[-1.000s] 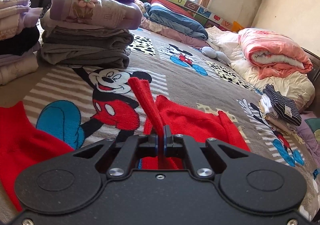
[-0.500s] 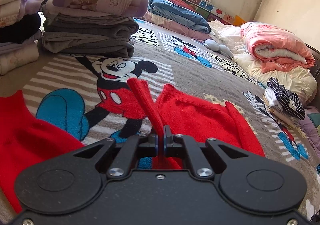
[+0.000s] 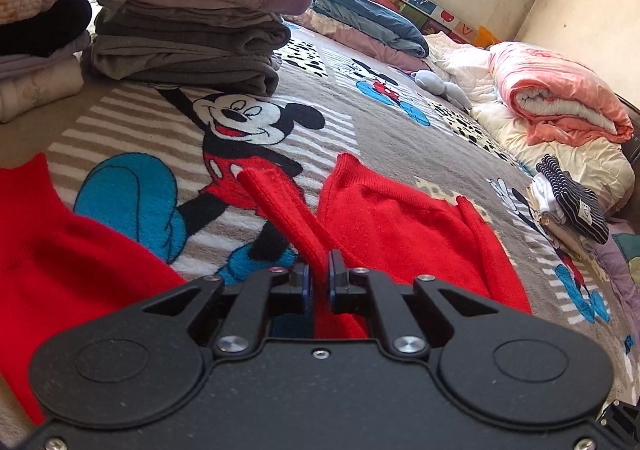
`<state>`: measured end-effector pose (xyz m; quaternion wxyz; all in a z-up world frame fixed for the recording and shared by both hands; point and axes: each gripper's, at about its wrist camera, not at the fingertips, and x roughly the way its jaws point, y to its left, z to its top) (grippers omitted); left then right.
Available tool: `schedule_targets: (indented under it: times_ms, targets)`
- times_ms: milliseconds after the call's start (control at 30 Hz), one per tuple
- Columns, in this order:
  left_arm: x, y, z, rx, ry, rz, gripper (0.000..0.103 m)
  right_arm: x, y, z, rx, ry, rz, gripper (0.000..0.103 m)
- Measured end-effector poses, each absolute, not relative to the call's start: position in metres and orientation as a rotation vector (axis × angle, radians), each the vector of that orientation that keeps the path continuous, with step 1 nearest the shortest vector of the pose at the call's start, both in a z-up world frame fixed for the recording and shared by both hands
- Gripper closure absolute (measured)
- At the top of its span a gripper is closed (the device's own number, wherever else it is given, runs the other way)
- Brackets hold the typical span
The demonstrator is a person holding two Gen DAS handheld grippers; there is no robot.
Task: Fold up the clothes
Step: 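Carry the held side edge across the sweater body with the left gripper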
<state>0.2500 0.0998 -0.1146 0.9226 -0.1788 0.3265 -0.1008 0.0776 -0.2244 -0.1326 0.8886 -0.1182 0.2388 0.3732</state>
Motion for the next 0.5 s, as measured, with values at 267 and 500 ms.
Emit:
schedule_targets:
  times_ms: [267,500]
  targets:
    - [0.248,0.104,-0.119,-0.423,0.696,-0.182,0.101,0.081,-0.2,-0.137,-0.307,0.488,0.819,0.031]
    - [0.26,0.077,-0.067,-0.472,0.659,-0.228,0.101,0.079,-0.206,-0.138,-0.267,0.513,0.835,0.03]
